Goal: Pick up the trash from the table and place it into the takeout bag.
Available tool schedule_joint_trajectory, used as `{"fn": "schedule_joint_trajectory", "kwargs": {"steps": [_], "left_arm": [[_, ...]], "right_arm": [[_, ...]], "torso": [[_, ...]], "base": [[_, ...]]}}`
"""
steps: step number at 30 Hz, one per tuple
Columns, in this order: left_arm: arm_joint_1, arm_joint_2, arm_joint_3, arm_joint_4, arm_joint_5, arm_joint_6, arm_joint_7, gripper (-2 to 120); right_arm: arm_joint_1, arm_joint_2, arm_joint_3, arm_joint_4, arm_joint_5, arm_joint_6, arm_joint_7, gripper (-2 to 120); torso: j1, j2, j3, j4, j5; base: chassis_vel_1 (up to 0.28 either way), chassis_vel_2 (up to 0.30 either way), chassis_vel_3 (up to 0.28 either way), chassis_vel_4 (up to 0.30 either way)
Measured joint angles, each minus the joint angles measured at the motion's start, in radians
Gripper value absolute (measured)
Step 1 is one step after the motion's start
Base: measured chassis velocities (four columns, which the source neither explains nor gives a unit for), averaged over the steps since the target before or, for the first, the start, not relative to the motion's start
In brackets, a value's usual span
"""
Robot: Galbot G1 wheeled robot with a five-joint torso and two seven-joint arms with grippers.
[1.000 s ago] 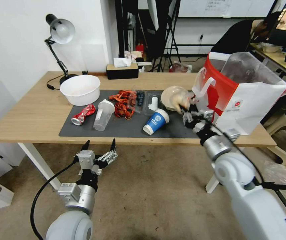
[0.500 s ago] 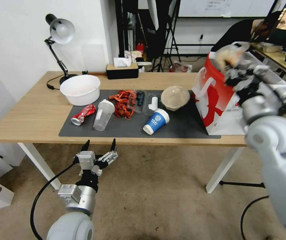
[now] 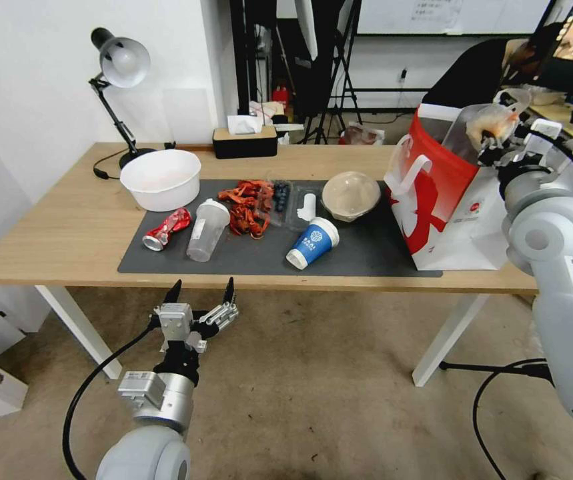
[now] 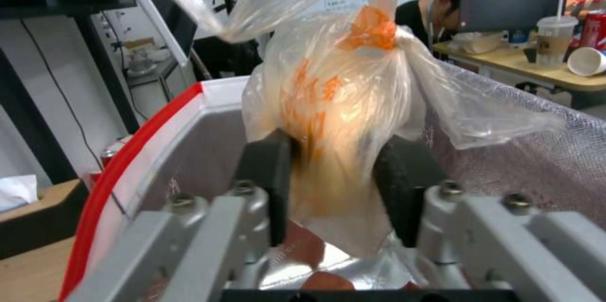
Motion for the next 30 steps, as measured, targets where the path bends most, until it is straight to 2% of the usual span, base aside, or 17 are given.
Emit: {"fn": "schedule_joint_trajectory", "kwargs": {"steps": [2, 11, 12, 13, 15, 16, 19, 23, 25, 27, 29, 30], "left_arm": [[0.0, 0.0, 0.0, 0.0, 0.0, 0.0, 0.0, 100], [-0.001, 0.0, 0.002, 0.004, 0.001, -0.001, 0.001, 100], [-0.001, 0.0, 0.002, 0.004, 0.001, -0.001, 0.001, 100], [-0.001, 0.0, 0.002, 0.004, 0.001, -0.002, 0.001, 100], [-0.001, 0.0, 0.002, 0.004, 0.001, -0.002, 0.001, 100], [-0.002, 0.001, 0.002, 0.004, 0.001, -0.002, 0.001, 100], [-0.003, 0.002, 0.002, 0.005, 0.001, -0.002, 0.001, 100], [-0.003, 0.003, 0.002, 0.005, 0.001, -0.002, 0.001, 100], [-0.002, 0.006, 0.0, 0.005, -0.001, -0.003, 0.001, 100], [-0.002, 0.007, -0.001, 0.005, -0.001, -0.004, 0.001, 100], [-0.003, 0.008, -0.002, 0.005, -0.003, -0.005, 0.0, 100], [-0.003, 0.008, -0.002, 0.005, -0.003, -0.005, 0.0, 100]], "right_arm": [[0.0, 0.0, 0.0, 0.001, 0.002, -0.002, 0.001, 37], [0.0, -0.004, 0.011, 0.021, 0.036, -0.003, 0.009, 77], [0.0, -0.004, 0.011, 0.021, 0.036, -0.003, 0.009, 77], [0.0, -0.004, 0.013, 0.026, 0.054, 0.027, -0.002, 82], [0.0, -0.004, 0.013, 0.026, 0.054, 0.027, -0.002, 82], [-0.008, -0.004, 0.016, 0.042, 0.101, 0.118, -0.056, 90], [-0.058, -0.004, 0.02, 0.08, 0.125, 0.26, -0.197, 99], [-0.094, -0.004, 0.022, 0.107, 0.122, 0.299, -0.255, 100], [-0.2, -0.002, 0.021, 0.18, 0.059, 0.346, -0.345, 100], [-0.236, -0.001, 0.02, 0.2, 0.024, 0.357, -0.37, 100], [-0.359, 0.005, 0.013, 0.253, -0.147, 0.403, -0.44, 100], [-0.359, 0.005, 0.013, 0.253, -0.147, 0.403, -0.44, 100]], "torso": [[0.0, 0.0, 0.0, 0.0, 0.0], [0.0, 0.0, 0.0, 0.0, 0.0001], [0.0, 0.0, 0.0, 0.0, 0.0001], [0.0, 0.0, 0.0, -0.0001, 0.0001], [0.0, 0.0, 0.0, -0.0001, 0.0001], [0.0, 0.0, 0.0, 0.0001, -0.0001], [0.0, 0.0, 0.0, 0.0, 0.0], [0.0, 0.0, 0.0, 0.0, 0.0], [0.0, 0.0, 0.0, 0.0001, -0.0001], [0.0, 0.0, 0.0, 0.0, -0.0001], [0.0, 0.0, 0.0, -0.0002, -0.0001], [0.0, 0.0, 0.0, -0.0002, -0.0001]], "base": [[0.0, 0.0, 0.0, 0.0], [0.0, 0.0, 0.0, 0.0], [0.0, 0.0, 0.0, 0.0], [0.0, 0.0, 0.0, 0.0], [0.0, 0.0, 0.0, 0.0], [0.0, 0.0, 0.0, 0.0], [0.0, 0.0, 0.0, 0.0], [0.0, 0.0, 0.0, 0.0], [0.0, 0.0, 0.0, 0.0], [0.0, 0.0, 0.0, 0.0], [0.0, 0.0, 0.0, 0.0], [0.0, 0.0, 0.0, 0.0]]}}
